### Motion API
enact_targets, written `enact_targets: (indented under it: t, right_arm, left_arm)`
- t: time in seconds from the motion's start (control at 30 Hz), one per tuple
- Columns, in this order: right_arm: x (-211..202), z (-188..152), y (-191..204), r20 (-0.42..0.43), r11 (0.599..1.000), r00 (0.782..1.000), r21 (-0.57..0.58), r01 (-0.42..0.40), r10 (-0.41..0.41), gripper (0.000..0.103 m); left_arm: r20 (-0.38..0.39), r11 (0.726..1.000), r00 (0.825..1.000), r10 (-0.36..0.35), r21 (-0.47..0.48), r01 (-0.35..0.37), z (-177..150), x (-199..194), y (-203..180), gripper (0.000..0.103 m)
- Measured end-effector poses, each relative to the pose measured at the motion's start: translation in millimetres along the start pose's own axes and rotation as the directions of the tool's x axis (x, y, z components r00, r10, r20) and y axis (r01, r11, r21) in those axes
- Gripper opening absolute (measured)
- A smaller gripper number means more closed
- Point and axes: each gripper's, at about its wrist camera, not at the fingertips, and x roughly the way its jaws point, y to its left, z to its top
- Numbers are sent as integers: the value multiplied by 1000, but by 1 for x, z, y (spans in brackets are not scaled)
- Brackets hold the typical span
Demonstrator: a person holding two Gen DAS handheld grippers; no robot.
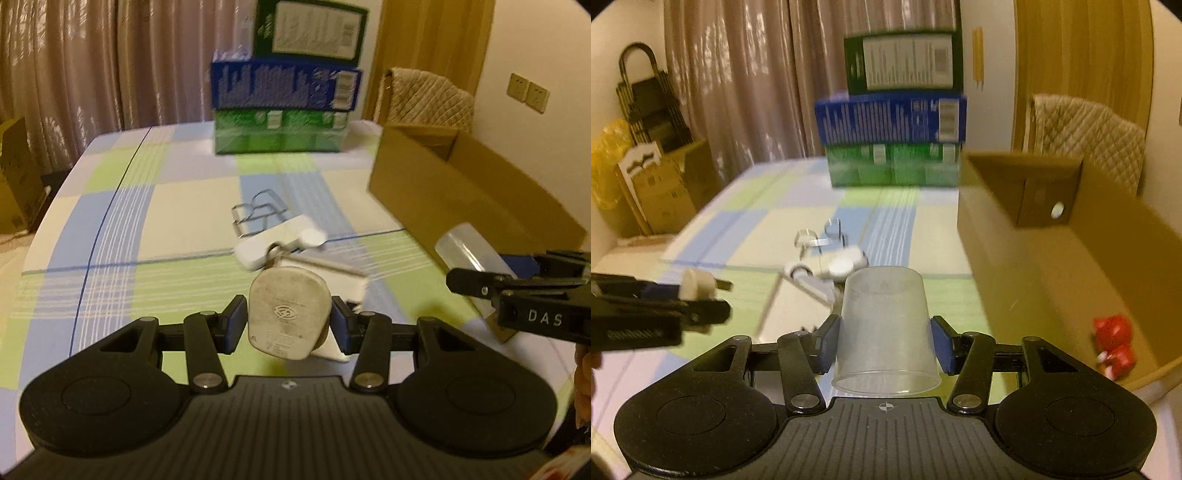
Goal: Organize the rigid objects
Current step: 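Carry the plug adapter and clear cup with both tools over the box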
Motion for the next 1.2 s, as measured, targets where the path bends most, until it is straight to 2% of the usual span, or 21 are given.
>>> enact_targets:
  t: [0.23,0.43,0.6,0.77,0.93,1.2]
  right_arm:
    - [-53,27,-27,75,1000,997,17,12,-13,49]
    - [-82,39,-83,103,996,992,48,72,-76,49]
    - [-96,42,-136,97,988,985,73,136,-142,49]
    - [-97,41,-178,76,983,984,100,156,-164,49]
    - [-88,35,-210,48,978,986,146,152,-160,49]
    - [-73,25,-236,23,970,989,198,139,-146,49]
  left_arm:
    - [43,998,998,-48,29,47,27,-24,-53,43]
    - [72,991,991,-111,87,105,52,-29,-113,43]
    - [75,978,980,-182,120,173,71,-16,-165,43]
    - [49,964,972,-230,148,220,79,5,-206,43]
    - [12,955,968,-252,164,247,83,29,-232,43]
    - [-48,943,965,-258,206,262,85,65,-259,43]
